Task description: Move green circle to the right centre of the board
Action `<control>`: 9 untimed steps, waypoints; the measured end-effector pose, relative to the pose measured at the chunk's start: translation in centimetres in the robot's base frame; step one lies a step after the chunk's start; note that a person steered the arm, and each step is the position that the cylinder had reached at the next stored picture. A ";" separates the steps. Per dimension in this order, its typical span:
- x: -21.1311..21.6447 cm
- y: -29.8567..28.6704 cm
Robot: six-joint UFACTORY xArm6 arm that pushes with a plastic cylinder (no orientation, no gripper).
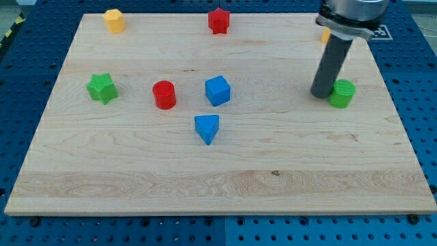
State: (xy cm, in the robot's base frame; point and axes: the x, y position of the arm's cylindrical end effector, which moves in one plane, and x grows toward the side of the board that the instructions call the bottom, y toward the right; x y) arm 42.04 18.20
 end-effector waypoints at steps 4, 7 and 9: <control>3.1 3.0; 3.1 6.4; 3.1 8.9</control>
